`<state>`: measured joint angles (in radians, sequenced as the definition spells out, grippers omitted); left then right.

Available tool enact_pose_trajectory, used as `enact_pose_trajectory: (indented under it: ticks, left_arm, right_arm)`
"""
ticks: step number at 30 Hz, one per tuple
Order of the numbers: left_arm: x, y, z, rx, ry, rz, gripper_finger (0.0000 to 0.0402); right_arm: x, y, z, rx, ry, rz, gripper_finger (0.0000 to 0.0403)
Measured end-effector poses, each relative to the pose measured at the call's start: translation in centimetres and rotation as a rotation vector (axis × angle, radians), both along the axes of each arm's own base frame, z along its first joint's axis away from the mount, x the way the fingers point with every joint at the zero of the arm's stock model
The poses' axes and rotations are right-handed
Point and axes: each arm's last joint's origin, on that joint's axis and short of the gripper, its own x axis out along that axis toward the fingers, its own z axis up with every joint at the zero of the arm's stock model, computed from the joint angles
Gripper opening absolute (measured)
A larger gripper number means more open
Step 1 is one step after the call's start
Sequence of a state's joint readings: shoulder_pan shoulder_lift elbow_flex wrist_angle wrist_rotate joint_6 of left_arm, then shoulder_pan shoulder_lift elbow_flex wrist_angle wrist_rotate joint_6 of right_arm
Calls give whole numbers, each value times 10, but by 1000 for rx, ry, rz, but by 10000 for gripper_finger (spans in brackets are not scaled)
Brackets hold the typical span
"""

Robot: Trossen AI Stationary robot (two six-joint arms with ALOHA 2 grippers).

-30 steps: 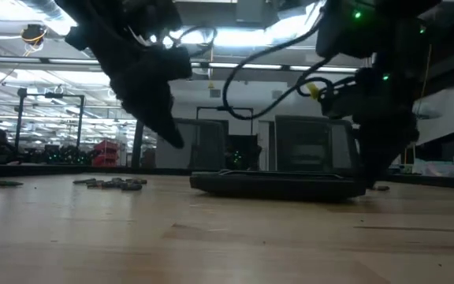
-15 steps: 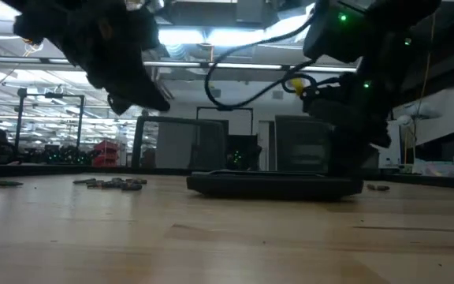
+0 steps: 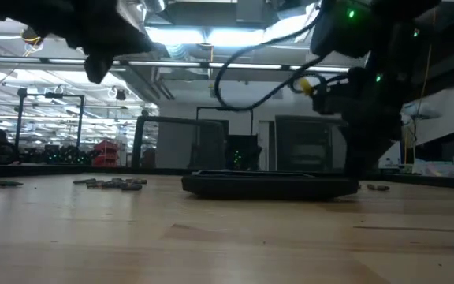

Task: Prefit tool cases
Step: Return to Home Position

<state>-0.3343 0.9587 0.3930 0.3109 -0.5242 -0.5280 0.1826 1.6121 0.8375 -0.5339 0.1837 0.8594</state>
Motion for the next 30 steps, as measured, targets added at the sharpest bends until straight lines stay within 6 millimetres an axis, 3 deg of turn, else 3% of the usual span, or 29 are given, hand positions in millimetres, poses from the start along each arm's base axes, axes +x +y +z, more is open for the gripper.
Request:
enact_pose_trajectory:
  ticks: [4,8,11,14,19,25,30]
  left_arm:
    - [-22,16,-13,55,-170,40,0]
    - [-38,34,-31,61,-346,-71,0]
    - [-43,42,-42,45,-358,-170,0]
    - [-43,45,-41,93,-364,-244,0]
    - [-43,47,-46,187,-302,-263,0]
    - [-43,51,-45,175,-314,-236,0]
    - [-44,54,-43,135,-326,-209,0]
  right_arm:
    - [-5,0,15,37,-41,-25,0]
    - [-7,-5,26,80,-82,-50,0]
    - [-4,-14,27,101,-100,-108,0]
    - [-2,-23,29,104,-134,-144,0]
    - [6,-36,32,81,-205,-111,0]
    - [14,-61,17,128,-571,-43,0]
    - [-16,-76,-5,124,-762,-55,0]
